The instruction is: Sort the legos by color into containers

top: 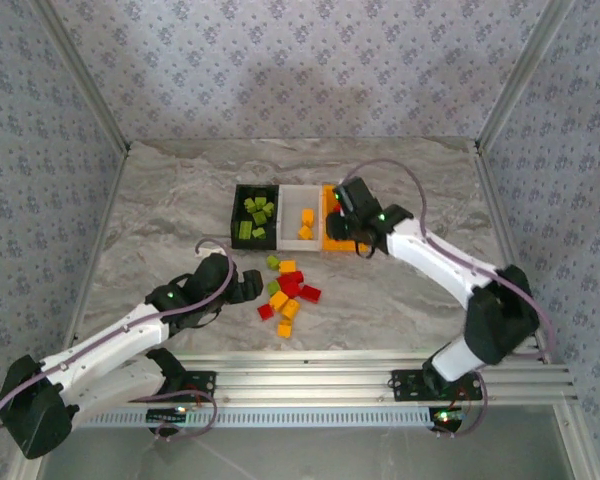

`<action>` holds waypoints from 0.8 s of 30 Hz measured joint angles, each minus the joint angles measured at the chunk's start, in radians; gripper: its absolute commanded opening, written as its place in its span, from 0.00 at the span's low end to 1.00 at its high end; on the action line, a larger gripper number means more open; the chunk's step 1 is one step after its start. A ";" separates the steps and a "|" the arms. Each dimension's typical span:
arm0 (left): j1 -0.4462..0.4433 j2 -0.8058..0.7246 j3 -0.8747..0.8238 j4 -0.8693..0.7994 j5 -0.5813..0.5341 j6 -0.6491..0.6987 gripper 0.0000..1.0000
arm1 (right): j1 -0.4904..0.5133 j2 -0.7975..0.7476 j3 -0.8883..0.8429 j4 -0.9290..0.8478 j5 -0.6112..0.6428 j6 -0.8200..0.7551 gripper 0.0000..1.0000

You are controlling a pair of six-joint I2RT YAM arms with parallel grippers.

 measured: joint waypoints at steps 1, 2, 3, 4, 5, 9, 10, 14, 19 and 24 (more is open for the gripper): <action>0.000 0.000 0.000 -0.001 0.003 0.003 0.99 | -0.018 0.050 0.038 0.008 0.000 0.000 0.26; 0.000 0.000 0.000 -0.002 0.005 0.005 0.99 | -0.032 0.096 0.072 0.008 0.005 0.001 0.26; 0.000 0.000 0.000 -0.003 0.008 0.007 0.99 | -0.044 0.134 0.098 0.010 0.008 0.002 0.27; 0.000 0.000 0.000 -0.005 0.011 0.008 0.99 | -0.055 0.173 0.121 0.010 0.013 0.003 0.29; 0.000 0.000 0.000 -0.007 0.015 0.011 0.99 | -0.065 0.208 0.140 0.007 0.019 0.004 0.32; 0.000 0.000 0.000 -0.011 0.031 0.018 0.99 | -0.092 0.303 0.201 -0.015 0.032 0.008 0.55; 0.000 0.000 0.000 -0.012 0.034 0.018 0.99 | -0.097 0.315 0.210 -0.018 0.034 0.010 0.62; 0.000 0.000 0.000 -0.019 0.046 0.023 0.99 | -0.105 0.317 0.225 -0.018 0.038 0.018 0.68; 0.000 0.009 0.000 -0.029 0.063 0.037 0.99 | -0.093 0.239 0.188 0.012 0.042 0.020 0.70; -0.003 0.053 0.001 -0.029 0.100 0.059 0.92 | -0.026 0.039 0.048 0.047 0.042 0.025 0.70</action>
